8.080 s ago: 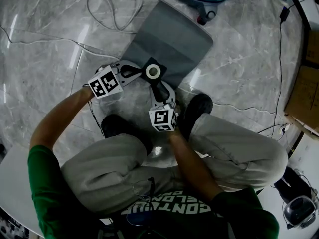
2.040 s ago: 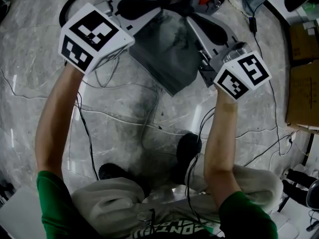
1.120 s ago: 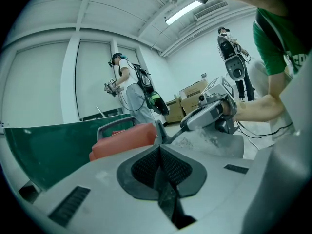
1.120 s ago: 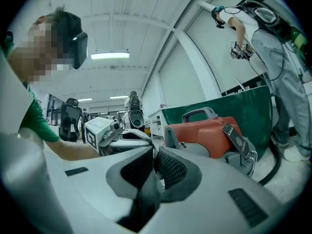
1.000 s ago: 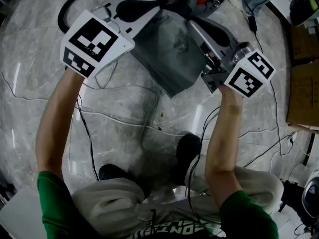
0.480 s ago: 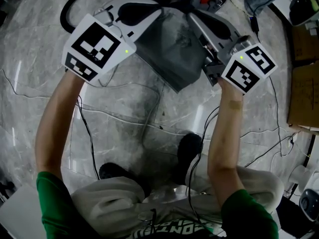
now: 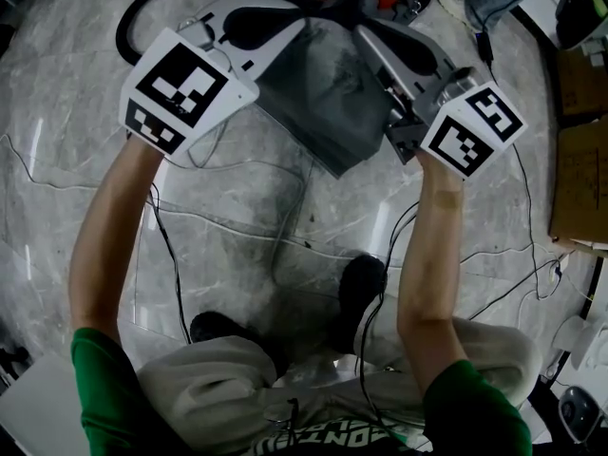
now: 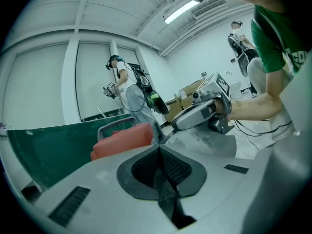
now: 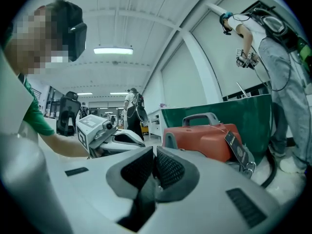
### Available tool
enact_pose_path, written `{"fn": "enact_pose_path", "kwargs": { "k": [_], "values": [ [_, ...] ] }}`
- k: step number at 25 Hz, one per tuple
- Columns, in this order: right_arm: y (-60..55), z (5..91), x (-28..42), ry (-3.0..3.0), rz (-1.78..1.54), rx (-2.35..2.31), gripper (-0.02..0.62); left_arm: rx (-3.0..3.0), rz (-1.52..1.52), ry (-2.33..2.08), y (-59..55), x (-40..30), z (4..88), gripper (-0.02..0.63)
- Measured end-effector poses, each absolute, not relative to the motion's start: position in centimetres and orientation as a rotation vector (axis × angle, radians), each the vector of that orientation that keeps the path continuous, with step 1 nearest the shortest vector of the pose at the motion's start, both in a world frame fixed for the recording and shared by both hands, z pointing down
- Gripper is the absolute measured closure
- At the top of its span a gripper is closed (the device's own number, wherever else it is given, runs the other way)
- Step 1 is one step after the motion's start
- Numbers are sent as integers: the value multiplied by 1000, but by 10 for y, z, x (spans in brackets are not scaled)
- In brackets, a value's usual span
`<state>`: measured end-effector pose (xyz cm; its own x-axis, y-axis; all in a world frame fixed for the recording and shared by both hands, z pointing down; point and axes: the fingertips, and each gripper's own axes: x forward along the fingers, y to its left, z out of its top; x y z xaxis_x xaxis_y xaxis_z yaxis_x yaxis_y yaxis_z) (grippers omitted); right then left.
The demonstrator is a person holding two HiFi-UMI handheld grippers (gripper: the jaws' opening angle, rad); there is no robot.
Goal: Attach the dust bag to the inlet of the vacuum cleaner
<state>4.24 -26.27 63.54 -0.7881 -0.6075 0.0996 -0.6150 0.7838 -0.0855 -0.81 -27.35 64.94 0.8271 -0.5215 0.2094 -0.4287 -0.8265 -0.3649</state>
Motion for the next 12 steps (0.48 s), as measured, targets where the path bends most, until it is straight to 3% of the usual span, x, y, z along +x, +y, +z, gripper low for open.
{"fn": "enact_pose_path", "kwargs": {
  "k": [12],
  "values": [
    [-257,581,50,-2847,108,1262,569,-2784,-319,804,-274,-20,622,601]
  ]
}}
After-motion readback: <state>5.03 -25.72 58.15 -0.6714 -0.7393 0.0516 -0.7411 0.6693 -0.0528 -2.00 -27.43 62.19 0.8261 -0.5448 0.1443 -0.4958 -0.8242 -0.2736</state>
